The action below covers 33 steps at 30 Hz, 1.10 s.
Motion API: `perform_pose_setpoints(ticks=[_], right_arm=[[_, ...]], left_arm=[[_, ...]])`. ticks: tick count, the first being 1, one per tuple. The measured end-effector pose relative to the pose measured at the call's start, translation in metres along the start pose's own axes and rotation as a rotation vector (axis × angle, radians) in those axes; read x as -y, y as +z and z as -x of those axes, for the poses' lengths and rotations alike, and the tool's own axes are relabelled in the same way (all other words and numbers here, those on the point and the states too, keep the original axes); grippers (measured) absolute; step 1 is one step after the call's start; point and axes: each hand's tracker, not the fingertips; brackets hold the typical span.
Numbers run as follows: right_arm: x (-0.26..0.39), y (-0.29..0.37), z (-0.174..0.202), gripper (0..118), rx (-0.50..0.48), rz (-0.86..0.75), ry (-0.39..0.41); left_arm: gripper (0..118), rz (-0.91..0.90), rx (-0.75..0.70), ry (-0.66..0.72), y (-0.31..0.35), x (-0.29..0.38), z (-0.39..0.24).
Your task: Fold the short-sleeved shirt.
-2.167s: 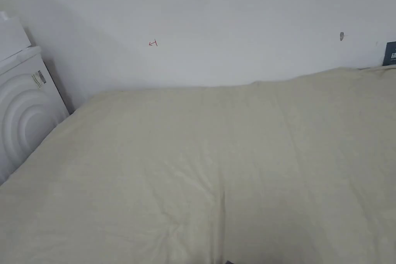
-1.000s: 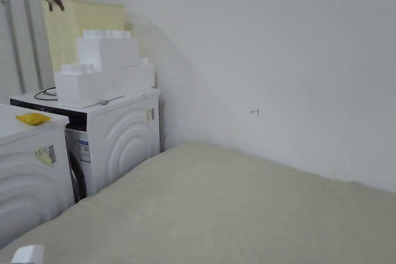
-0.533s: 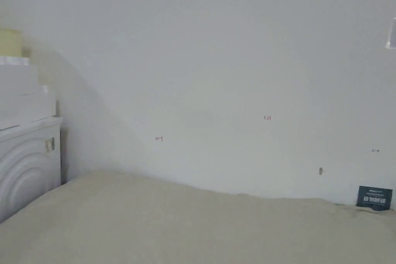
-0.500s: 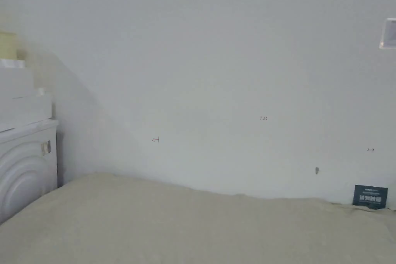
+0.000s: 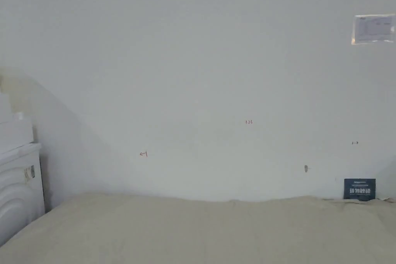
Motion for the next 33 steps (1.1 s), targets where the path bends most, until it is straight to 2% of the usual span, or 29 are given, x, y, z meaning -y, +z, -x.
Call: perform_pose_setpoints(ticks=[3,7,33], right_arm=[[0.002,0.000,-0.006,2,-0.012,-0.001,-0.043],[0.002,-0.001,-0.005,2,-0.010,0.008,-0.034],[0.009,-0.008,0.005,2,-0.048,0.039,-0.043]], left_arm=[[0,0.013,-0.009,0.041,0.000,0.004,0.006],[0,0.033,-0.047,0.033,0.000,0.005,0.008],[0,0.100,-0.041,0.030,-0.009,0.009,0.007]])
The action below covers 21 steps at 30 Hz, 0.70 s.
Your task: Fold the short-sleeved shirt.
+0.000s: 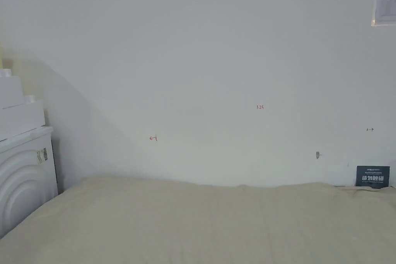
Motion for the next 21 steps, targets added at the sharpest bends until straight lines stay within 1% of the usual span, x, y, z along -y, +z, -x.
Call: perform_pose_setpoints(ticks=[4,5,6,7,8,9,10,11,12,15,18,21], right_arm=[[0.0001,0.0000,0.0003,2,0.006,0.005,0.003],[0.0010,-0.0004,0.0002,6,0.007,0.005,0.004],[0.0008,-0.0006,0.0002,21,0.014,0.000,0.007],[0.0004,-0.0007,0.0003,42,0.029,-0.003,0.022],[0.0006,-0.0006,0.0009,64,0.040,-0.013,0.034],[0.0011,-0.0004,0.0016,84,0.056,-0.028,0.041],[0.0011,-0.0005,0.0016,96,0.049,-0.026,0.040],[0.0007,-0.0005,0.0015,103,0.047,-0.027,0.039],[0.0008,-0.0004,0.0018,106,0.047,-0.033,0.037],[0.0041,0.0014,0.0040,108,0.074,-0.085,0.039],[0.0050,0.0021,0.0036,116,0.120,-0.122,0.031],[0.0038,0.0048,-0.0002,117,0.118,-0.131,0.015]], left_arm=[[0,0.003,0.003,-0.012,-0.0017,-0.0007,-0.0019],[4,-0.005,-0.001,-0.015,-0.0017,-0.0009,-0.0023],[14,-0.013,-0.017,-0.023,-0.0018,-0.0014,-0.0028],[30,-0.028,-0.028,-0.025,-0.0014,-0.0019,-0.0035],[53,-0.031,-0.041,-0.026,-0.0017,-0.0023,-0.0037],[83,-0.023,-0.046,-0.024,-0.0030,-0.0039,-0.0035],[99,-0.018,-0.050,-0.020,-0.0036,-0.0050,-0.0030],[110,-0.022,-0.049,-0.016,-0.0030,-0.0046,-0.0027],[118,-0.041,-0.043,-0.012,-0.0016,-0.0045,-0.0030],[118,-0.051,-0.041,-0.011,0.0004,-0.0063,-0.0048],[118,-0.066,-0.037,-0.016,0.0014,-0.0051,-0.0057],[118,-0.073,-0.040,-0.015,0.0029,-0.0041,-0.0074]])
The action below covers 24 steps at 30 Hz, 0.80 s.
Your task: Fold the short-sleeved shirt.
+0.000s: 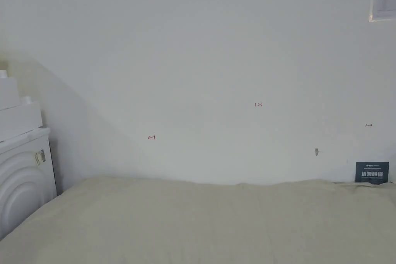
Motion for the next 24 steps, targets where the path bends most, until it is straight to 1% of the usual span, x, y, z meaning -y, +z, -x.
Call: perform_pose_setpoints(ticks=[3,9,14,24], right_arm=[[-0.001,0.001,-0.001,117,-0.002,0.009,-0.003],[0.001,0.004,0.000,117,0.014,0.037,0.043],[0.002,0.001,0.000,117,0.020,0.049,0.044],[0.002,0.002,0.000,117,0.009,0.038,0.050]], left_arm=[[118,0.004,0.009,-0.003,0.000,0.005,0.000],[118,0.078,-0.003,-0.008,-0.001,0.010,0.001],[118,0.076,-0.012,-0.034,0.000,0.013,-0.001],[118,0.056,-0.004,-0.032,-0.002,0.008,-0.002]])
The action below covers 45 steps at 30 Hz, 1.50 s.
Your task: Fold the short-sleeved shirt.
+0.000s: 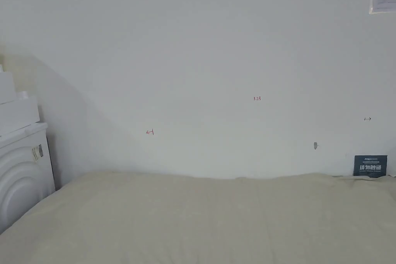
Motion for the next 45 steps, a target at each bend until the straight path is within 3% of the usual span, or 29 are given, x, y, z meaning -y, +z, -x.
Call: perform_pose_setpoints(ticks=[35,38,41,43,45], right_arm=[[0.003,-0.003,0.000,117,0.010,0.024,-0.006],[0.001,-0.008,-0.003,117,-0.019,0.053,-0.069],[-0.003,-0.016,-0.007,117,-0.065,0.146,-0.223],[-0.007,-0.021,-0.005,117,-0.027,0.221,-0.322],[-0.008,-0.023,-0.005,117,-0.027,0.233,-0.338]], left_arm=[[118,0.021,-0.010,0.013,-0.004,0.001,0.003],[118,0.036,-0.031,0.015,-0.006,0.000,0.002],[118,0.043,-0.043,0.029,-0.007,0.001,0.003],[118,0.053,-0.042,0.037,-0.008,0.002,0.003],[118,0.059,-0.042,0.040,-0.008,0.003,0.003]])
